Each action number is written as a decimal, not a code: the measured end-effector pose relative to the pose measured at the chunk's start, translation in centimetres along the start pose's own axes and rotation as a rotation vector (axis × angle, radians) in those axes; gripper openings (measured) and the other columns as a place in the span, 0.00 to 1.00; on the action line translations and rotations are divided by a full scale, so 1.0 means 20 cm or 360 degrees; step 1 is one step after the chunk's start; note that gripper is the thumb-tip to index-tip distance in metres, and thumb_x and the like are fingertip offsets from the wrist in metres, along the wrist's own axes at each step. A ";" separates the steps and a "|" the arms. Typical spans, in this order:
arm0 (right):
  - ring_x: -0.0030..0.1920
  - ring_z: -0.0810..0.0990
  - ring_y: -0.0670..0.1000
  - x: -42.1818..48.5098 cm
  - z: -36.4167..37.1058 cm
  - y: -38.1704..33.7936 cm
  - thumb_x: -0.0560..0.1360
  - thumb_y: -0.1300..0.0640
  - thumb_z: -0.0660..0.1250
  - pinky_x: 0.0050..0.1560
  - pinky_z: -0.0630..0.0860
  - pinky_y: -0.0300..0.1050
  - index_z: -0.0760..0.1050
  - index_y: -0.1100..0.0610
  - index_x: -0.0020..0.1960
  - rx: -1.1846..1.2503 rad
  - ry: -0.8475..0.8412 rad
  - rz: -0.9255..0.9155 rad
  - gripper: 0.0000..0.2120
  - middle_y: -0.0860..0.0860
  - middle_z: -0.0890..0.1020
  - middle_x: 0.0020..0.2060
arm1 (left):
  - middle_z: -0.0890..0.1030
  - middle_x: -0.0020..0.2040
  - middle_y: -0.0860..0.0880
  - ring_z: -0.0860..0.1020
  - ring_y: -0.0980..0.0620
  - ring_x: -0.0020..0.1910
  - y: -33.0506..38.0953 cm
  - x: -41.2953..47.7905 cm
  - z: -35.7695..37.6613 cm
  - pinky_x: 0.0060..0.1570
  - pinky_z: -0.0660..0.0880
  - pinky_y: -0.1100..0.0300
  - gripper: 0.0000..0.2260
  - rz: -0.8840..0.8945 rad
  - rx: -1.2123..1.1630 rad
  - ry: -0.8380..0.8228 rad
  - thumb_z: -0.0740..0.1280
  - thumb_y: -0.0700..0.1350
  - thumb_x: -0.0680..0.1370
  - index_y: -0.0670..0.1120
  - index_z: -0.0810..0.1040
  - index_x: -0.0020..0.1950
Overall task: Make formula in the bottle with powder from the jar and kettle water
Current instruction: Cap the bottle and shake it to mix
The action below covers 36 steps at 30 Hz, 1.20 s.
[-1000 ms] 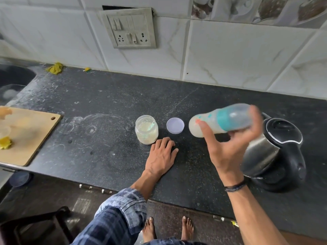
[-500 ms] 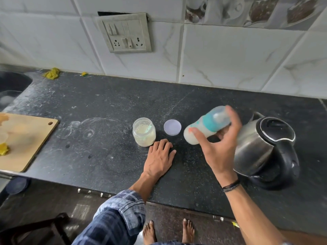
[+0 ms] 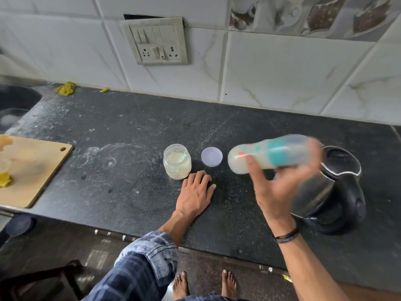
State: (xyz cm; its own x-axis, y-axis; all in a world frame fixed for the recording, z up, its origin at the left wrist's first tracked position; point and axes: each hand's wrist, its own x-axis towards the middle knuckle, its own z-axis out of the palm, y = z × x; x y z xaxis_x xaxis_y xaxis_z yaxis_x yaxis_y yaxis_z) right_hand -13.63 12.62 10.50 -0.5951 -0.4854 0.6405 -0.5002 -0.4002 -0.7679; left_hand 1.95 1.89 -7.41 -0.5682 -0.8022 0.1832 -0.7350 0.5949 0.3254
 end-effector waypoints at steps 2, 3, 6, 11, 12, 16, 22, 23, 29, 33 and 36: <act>0.62 0.80 0.48 -0.03 0.02 -0.01 0.69 0.60 0.84 0.59 0.83 0.54 0.61 0.53 0.76 -0.0002 -0.0199 0.0204 0.44 0.56 0.74 0.67 | 0.74 0.63 0.51 0.72 0.47 0.57 0.00 0.00 0.00 0.57 0.70 0.50 0.14 0.0008 -0.0010 0.0015 0.57 0.57 0.85 0.50 0.74 0.62; 0.62 0.79 0.49 -0.02 0.02 -0.03 0.69 0.58 0.84 0.59 0.83 0.56 0.62 0.55 0.75 0.0015 -0.0129 0.0122 0.43 0.55 0.74 0.67 | 0.74 0.63 0.51 0.72 0.47 0.56 0.00 0.00 0.01 0.57 0.71 0.50 0.14 0.0011 -0.0012 0.0022 0.57 0.57 0.85 0.50 0.74 0.62; 0.69 0.72 0.52 0.01 0.00 -0.04 0.74 0.51 0.81 0.65 0.79 0.47 0.57 0.56 0.78 0.0056 0.0177 -0.0412 0.44 0.46 0.67 0.74 | 0.74 0.63 0.51 0.72 0.48 0.56 0.00 0.01 0.01 0.57 0.71 0.50 0.14 -0.0001 -0.0012 0.0031 0.57 0.57 0.85 0.50 0.73 0.61; 0.70 0.76 0.57 -0.01 0.02 -0.02 0.72 0.55 0.83 0.65 0.80 0.61 0.58 0.50 0.74 0.0045 -0.0106 0.0035 0.42 0.52 0.68 0.73 | 0.74 0.63 0.51 0.72 0.48 0.57 0.00 0.00 0.01 0.58 0.71 0.50 0.14 0.0009 -0.0014 0.0019 0.57 0.57 0.85 0.50 0.73 0.62; 0.70 0.76 0.55 0.00 0.01 -0.04 0.73 0.55 0.82 0.65 0.80 0.58 0.57 0.51 0.75 0.0085 -0.0048 -0.0039 0.42 0.50 0.68 0.73 | 0.74 0.63 0.51 0.72 0.48 0.57 0.00 0.00 0.01 0.58 0.71 0.50 0.14 0.0013 -0.0020 0.0018 0.57 0.57 0.85 0.50 0.74 0.62; 0.75 0.68 0.49 0.09 -0.03 -0.02 0.76 0.52 0.80 0.73 0.73 0.46 0.53 0.62 0.76 -0.0007 0.0227 -0.0594 0.43 0.54 0.61 0.75 | 0.74 0.63 0.51 0.72 0.47 0.57 0.00 0.01 0.00 0.58 0.71 0.50 0.14 0.0007 -0.0002 0.0019 0.57 0.57 0.85 0.49 0.74 0.61; 0.66 0.80 0.47 0.04 0.01 -0.02 0.75 0.60 0.80 0.61 0.84 0.52 0.55 0.51 0.77 0.0228 -0.0006 0.0100 0.42 0.39 0.71 0.72 | 0.74 0.62 0.51 0.72 0.47 0.56 -0.01 0.00 0.01 0.57 0.72 0.50 0.14 0.0016 -0.0024 0.0034 0.57 0.57 0.85 0.50 0.74 0.61; 0.68 0.79 0.47 0.05 0.00 -0.02 0.75 0.62 0.79 0.61 0.83 0.47 0.53 0.55 0.78 0.0269 0.0082 -0.0003 0.43 0.37 0.71 0.73 | 0.74 0.62 0.51 0.72 0.48 0.56 -0.01 0.00 0.01 0.57 0.72 0.50 0.14 0.0011 -0.0012 0.0038 0.57 0.58 0.85 0.50 0.73 0.61; 0.66 0.79 0.45 0.03 0.00 -0.02 0.71 0.62 0.82 0.62 0.83 0.53 0.57 0.50 0.76 0.0152 -0.0131 0.0164 0.45 0.39 0.71 0.71 | 0.74 0.63 0.51 0.72 0.48 0.56 -0.01 0.00 0.02 0.57 0.71 0.50 0.14 0.0020 -0.0017 0.0035 0.57 0.58 0.85 0.50 0.73 0.62; 0.75 0.69 0.45 0.10 -0.04 -0.04 0.77 0.59 0.77 0.71 0.74 0.44 0.44 0.68 0.76 0.0178 0.0274 -0.0405 0.47 0.54 0.60 0.74 | 0.74 0.62 0.52 0.72 0.47 0.56 -0.01 0.01 0.03 0.56 0.72 0.50 0.14 0.0011 -0.0008 0.0064 0.58 0.57 0.85 0.50 0.74 0.60; 0.72 0.72 0.46 0.08 -0.02 -0.03 0.75 0.53 0.79 0.70 0.77 0.52 0.48 0.62 0.77 0.0128 0.0064 -0.0132 0.47 0.53 0.63 0.72 | 0.74 0.62 0.51 0.72 0.48 0.57 -0.01 0.00 0.02 0.57 0.71 0.50 0.13 0.0007 0.0002 0.0041 0.58 0.57 0.85 0.50 0.74 0.61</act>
State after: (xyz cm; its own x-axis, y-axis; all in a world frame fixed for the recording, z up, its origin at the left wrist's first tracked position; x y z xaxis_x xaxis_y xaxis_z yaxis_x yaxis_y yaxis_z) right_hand -14.44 12.37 11.92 -0.5793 -0.4169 0.7004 -0.4978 -0.4996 -0.7090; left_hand 1.95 1.76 -7.94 -0.5619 -0.8005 0.2084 -0.7330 0.5986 0.3231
